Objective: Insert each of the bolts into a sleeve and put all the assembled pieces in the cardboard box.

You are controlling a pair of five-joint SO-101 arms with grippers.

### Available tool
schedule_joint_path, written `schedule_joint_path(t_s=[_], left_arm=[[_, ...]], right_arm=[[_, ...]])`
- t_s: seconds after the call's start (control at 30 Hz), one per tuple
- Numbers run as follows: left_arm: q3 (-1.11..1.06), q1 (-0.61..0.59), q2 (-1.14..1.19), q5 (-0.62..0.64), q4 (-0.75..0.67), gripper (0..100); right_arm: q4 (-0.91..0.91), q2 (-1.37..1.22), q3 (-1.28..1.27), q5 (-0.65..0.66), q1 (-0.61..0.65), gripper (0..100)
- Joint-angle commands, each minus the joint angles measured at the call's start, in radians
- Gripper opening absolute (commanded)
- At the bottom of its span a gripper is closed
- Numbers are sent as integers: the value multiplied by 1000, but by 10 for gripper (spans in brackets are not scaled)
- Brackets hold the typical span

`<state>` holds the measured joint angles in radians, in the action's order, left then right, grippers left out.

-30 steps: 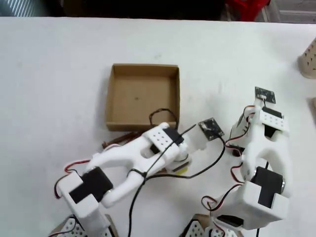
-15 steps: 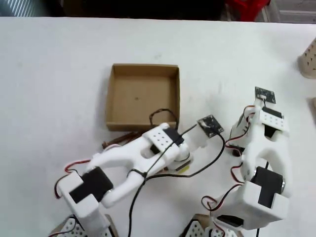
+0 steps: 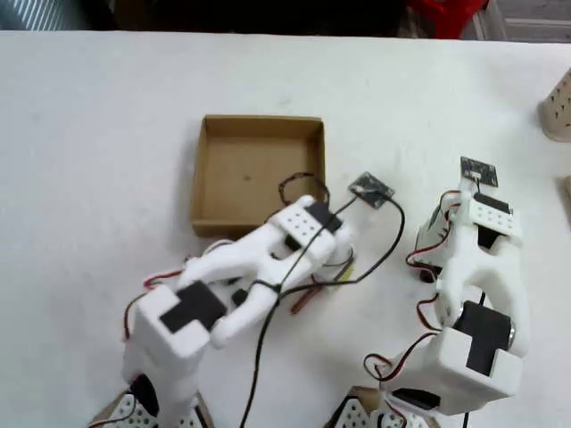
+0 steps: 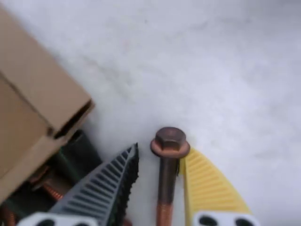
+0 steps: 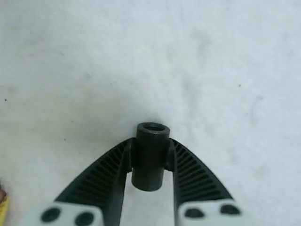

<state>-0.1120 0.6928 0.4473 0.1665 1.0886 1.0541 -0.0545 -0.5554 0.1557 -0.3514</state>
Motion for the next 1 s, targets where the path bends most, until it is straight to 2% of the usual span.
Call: schedule_joint_path(t_s=[0.0,0.1,0.37,0.43,0.53,0.87,0.97], left_arm=[[236,-51,143,17,141,156],[304,-62,189,17,180,158],[316,-39,193,11,163,153],[316,-39,193,8,157,116],[313,-38,193,-20,129,9],[302,-47,173,-49,143,20],[233,-68,107,-49,94,20]], right_arm=[[5,5,44,6,15,17],[4,5,44,6,15,17],[4,5,46,6,15,17],[4,5,46,6,15,17],[4,5,46,6,15,17],[10,7,43,14,24,17],[25,13,41,14,36,17]])
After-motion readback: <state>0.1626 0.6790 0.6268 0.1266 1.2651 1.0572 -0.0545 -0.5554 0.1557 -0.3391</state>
